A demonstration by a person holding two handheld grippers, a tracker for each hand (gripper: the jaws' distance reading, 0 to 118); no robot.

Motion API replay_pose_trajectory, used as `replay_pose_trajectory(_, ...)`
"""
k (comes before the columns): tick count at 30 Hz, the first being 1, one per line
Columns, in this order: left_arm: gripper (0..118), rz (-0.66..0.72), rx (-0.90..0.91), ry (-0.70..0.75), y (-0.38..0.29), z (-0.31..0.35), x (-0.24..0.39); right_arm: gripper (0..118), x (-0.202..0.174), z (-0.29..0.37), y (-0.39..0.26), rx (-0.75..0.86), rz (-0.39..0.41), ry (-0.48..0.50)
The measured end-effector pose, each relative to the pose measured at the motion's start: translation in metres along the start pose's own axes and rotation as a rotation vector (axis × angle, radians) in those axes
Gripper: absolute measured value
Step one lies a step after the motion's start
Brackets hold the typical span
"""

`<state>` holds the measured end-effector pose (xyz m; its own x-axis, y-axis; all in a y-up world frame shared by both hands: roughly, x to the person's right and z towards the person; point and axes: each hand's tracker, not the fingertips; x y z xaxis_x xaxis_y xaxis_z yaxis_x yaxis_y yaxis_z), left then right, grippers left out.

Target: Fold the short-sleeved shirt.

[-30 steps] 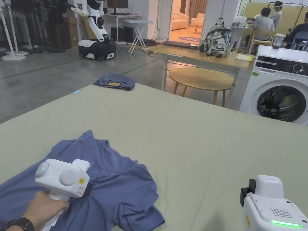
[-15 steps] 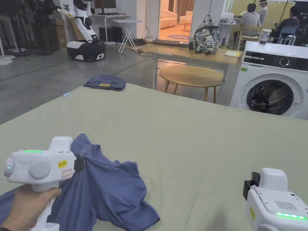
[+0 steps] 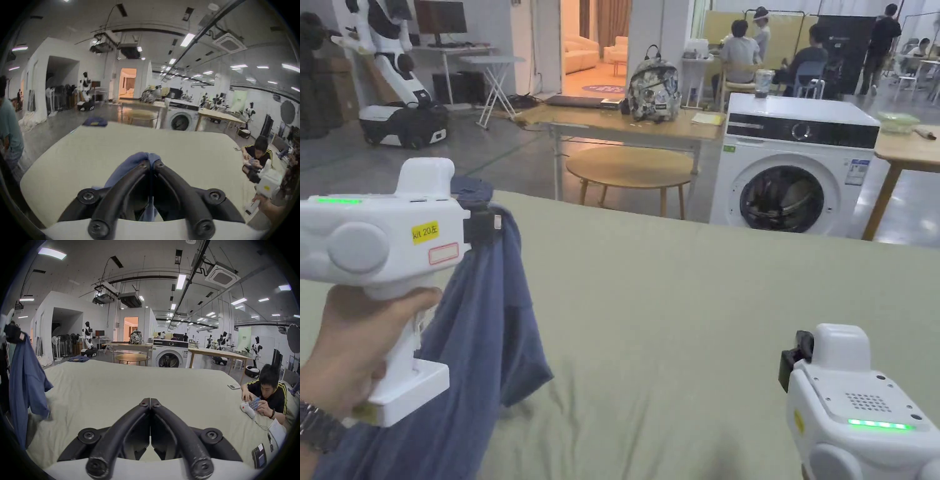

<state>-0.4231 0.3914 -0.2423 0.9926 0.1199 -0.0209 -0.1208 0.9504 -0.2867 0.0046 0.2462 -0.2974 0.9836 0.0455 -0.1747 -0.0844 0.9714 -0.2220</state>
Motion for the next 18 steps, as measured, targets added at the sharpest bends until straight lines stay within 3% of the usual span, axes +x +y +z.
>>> replay_pose_trajectory(8, 0, -0.056, 0.008, -0.225, 0.009, -0.059, 0.117, 0, 0.044, 0.02, 0.007, 0.023, -0.028, -0.063)
replay_pose_trajectory(18, 0, -0.09, -0.178, -0.507, -0.051, -0.126, 0.278, 0, 0.103, 0.044, 0.004, 0.028, -0.028, -0.185)
